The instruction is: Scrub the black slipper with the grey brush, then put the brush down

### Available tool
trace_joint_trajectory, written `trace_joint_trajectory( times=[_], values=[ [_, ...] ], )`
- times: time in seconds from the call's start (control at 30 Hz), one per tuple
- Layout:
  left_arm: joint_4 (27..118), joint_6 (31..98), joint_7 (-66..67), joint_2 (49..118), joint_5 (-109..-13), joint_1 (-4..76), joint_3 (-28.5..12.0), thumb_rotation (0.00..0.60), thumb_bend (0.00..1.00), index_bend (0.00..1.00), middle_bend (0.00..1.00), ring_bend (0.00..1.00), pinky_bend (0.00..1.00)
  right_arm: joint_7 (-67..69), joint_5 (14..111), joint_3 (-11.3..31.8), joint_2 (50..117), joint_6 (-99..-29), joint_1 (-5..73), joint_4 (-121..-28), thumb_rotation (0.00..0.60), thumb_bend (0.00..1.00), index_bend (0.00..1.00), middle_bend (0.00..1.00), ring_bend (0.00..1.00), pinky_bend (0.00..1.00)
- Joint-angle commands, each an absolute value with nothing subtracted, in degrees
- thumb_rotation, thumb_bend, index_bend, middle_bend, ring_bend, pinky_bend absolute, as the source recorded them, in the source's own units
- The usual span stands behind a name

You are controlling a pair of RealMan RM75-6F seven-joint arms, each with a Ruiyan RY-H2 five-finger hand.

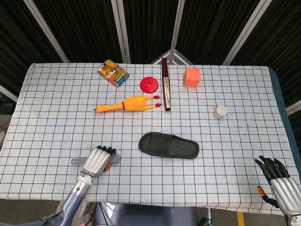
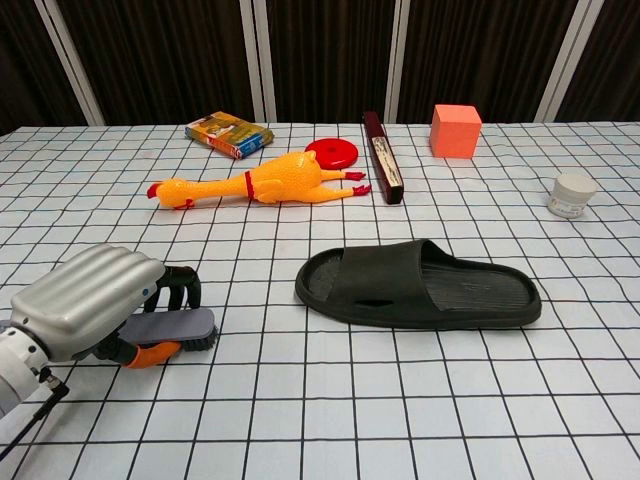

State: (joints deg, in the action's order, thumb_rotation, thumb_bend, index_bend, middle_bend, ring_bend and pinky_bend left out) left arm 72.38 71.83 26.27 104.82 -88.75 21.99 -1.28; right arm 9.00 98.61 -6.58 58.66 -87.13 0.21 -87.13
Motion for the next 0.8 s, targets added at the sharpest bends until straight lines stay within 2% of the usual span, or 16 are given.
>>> trace_joint_trajectory(
  times=[0.03,0.23,0.37,0.47,0.67,0.8],
  values=[
    [72.0,72.3,25.7,104.9,-88.9,22.2,-1.7,0.6,0.59,0.61,0.64,0.58,0.57,9.1,99.0,-6.2,59.4,-88.0,0.2,-86.8,0.6,0.48,0.0,0.0,0.0,0.01],
    [73.1,71.8,25.3,103.9,-88.9,23.9,-3.6,0.6,0.59,0.61,0.64,0.58,0.57,8.3,102.1,-5.5,62.4,-89.8,1.0,-86.0,0.6,0.48,0.09,0.02,0.0,0.12],
    [75.5,70.8,26.4,102.8,-88.0,25.5,-5.8,0.6,0.59,0.61,0.64,0.58,0.57,4.9,104.3,-4.8,64.6,-87.6,3.4,-86.8,0.6,0.48,0.11,0.06,0.01,0.16],
    [77.6,70.3,27.3,102.2,-87.5,26.5,-7.1,0.6,0.59,0.61,0.64,0.58,0.57,1.8,104.6,-4.4,65.5,-84.0,5.5,-88.8,0.6,0.56,0.13,0.09,0.04,0.2],
    [81.4,67.8,29.4,102.2,-85.6,29.5,-10.1,0.6,0.58,0.61,0.64,0.58,0.57,-5.7,102.9,-3.2,69.7,-72.6,11.2,-94.6,0.6,0.65,0.14,0.11,0.06,0.21],
    [82.0,65.9,30.9,103.1,-84.0,31.5,-11.9,0.6,0.58,0.61,0.64,0.58,0.57,-9.1,100.0,-1.4,73.3,-67.1,14.1,-95.8,0.6,0.76,0.16,0.12,0.07,0.21]
  ],
)
